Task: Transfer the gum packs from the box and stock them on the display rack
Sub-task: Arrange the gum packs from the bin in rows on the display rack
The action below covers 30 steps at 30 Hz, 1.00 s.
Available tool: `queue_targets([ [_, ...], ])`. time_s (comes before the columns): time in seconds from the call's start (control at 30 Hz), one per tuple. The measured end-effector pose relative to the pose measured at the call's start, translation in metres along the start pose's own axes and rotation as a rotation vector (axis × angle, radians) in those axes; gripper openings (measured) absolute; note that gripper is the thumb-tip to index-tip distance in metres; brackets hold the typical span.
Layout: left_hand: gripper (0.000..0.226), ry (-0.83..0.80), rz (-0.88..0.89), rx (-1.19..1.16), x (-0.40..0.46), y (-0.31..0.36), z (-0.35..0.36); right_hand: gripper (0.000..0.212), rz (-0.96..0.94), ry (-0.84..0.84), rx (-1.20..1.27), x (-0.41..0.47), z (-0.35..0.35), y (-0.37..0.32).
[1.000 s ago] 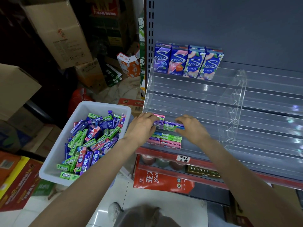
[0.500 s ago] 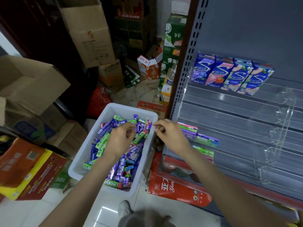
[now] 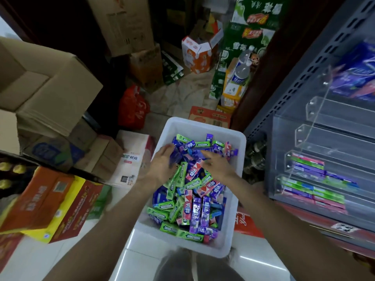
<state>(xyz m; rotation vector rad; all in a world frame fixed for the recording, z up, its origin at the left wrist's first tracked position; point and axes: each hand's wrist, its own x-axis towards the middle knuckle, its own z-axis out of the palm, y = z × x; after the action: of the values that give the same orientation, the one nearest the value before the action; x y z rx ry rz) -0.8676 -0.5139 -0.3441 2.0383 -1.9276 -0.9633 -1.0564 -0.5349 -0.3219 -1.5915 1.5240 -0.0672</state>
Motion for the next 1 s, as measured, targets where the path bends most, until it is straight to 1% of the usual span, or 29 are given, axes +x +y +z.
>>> queue_targets([
  [0.07,0.055,-0.014,0.014,0.025,0.007,-0.005,0.002,0.045,0.047,0.02,0.029,0.005,0.005,-0.002],
  [0.2,0.048,0.117,0.035,0.055,0.019,-0.007,0.001,0.033,0.106,0.107,0.051,0.013,0.009,-0.004],
  [0.3,0.044,0.121,0.052,0.193,0.025,-0.006,-0.001,0.026,0.133,0.184,0.195,0.019,0.009,-0.007],
  [0.43,0.038,0.089,0.039,0.475,0.029,0.002,-0.005,0.027,0.142,0.228,0.391,0.021,0.004,-0.015],
  [0.5,0.036,0.099,0.04,0.518,0.032,0.003,-0.007,0.03,0.129,0.236,0.466,0.019,0.001,-0.018],
  [0.57,0.036,0.1,0.05,0.494,0.036,0.001,-0.007,0.032,0.133,0.236,0.52,0.017,0.0,-0.02],
  [0.63,0.034,0.101,0.062,0.425,0.037,-0.003,-0.006,0.03,0.133,0.239,0.534,0.016,0.0,-0.021],
  [0.67,0.033,0.109,0.065,0.347,0.038,-0.006,-0.005,0.029,0.129,0.245,0.533,0.017,0.001,-0.022],
  [0.77,0.031,0.155,0.076,-0.03,0.04,-0.017,-0.003,0.026,0.123,0.271,0.508,0.019,0.002,-0.022],
  [0.87,0.03,0.163,0.038,-0.372,0.036,-0.022,-0.009,0.023,0.111,0.288,0.509,0.019,0.003,-0.023],
  [0.93,0.027,0.174,0.029,-0.524,0.032,-0.019,-0.015,0.022,0.109,0.299,0.559,0.018,0.002,-0.025],
  [1.0,0.029,0.168,0.013,-0.746,0.03,-0.014,-0.023,0.021,0.099,0.312,0.643,0.014,0.0,-0.031],
])
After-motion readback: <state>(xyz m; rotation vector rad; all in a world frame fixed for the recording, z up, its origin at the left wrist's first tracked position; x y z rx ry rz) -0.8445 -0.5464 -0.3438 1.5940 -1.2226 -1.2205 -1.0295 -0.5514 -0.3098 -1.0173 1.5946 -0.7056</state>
